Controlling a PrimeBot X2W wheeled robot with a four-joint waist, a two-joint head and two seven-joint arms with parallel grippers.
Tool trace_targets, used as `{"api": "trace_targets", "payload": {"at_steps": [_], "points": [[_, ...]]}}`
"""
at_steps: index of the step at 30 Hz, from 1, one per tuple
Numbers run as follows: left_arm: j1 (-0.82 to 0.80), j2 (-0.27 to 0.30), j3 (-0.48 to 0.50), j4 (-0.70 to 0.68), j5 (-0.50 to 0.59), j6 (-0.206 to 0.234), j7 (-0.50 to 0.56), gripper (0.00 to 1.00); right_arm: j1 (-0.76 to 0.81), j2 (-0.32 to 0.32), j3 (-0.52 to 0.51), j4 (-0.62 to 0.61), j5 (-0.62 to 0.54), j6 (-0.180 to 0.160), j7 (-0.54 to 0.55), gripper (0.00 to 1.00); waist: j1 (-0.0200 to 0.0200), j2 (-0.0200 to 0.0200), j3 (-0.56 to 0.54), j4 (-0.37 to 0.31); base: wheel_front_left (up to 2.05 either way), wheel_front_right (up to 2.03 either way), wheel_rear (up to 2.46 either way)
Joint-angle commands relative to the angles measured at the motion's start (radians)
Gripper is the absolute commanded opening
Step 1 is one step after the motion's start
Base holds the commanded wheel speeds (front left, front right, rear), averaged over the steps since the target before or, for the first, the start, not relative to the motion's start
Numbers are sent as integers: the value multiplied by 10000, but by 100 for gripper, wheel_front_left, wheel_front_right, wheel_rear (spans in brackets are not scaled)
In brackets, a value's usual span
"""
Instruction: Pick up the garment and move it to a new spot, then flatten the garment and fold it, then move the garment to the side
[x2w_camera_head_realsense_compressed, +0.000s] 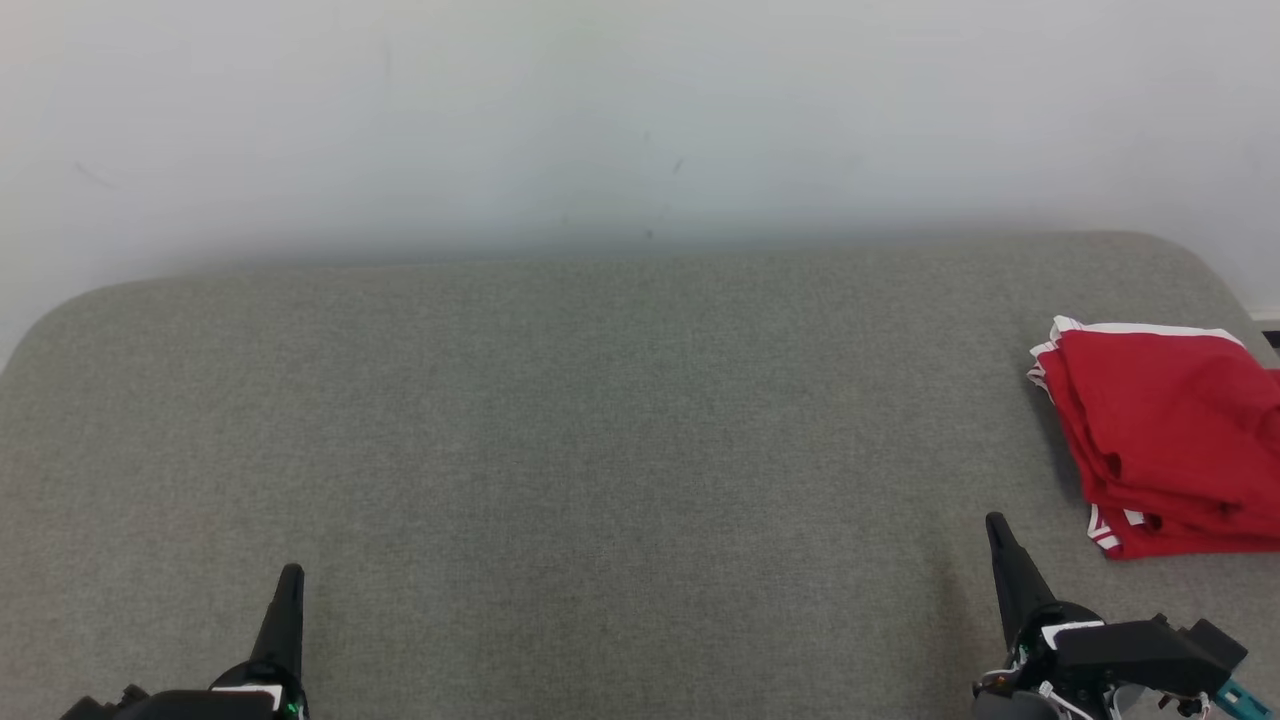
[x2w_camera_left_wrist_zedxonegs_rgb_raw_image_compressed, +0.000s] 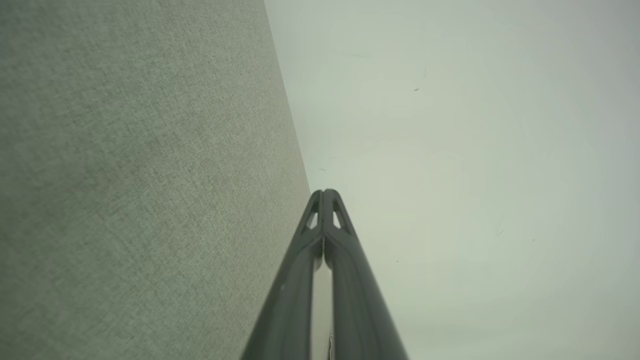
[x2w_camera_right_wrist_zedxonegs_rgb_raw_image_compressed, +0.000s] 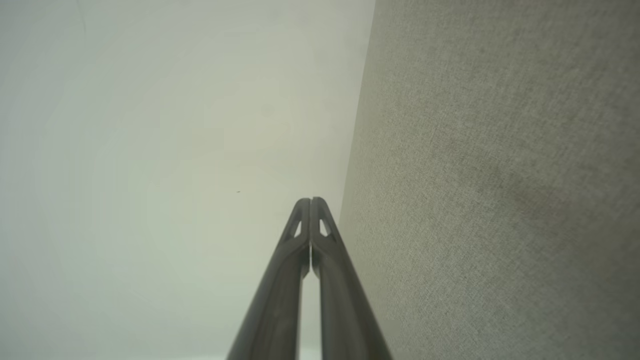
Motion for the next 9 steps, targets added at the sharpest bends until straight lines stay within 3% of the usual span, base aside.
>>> {"api": "trace_targets", "payload": {"at_steps": [1,9], "points": [[-158,21,36,10,-214,-24,75,0,-106,37,-12,-12,207,-18,65,0,0,0,-1,3,0,0,0],[-244,20,65,54,-773,-76,215,0,-147,52,-40,16,802,-19,167,0,0,0,-5,20,0,0,0]]}}
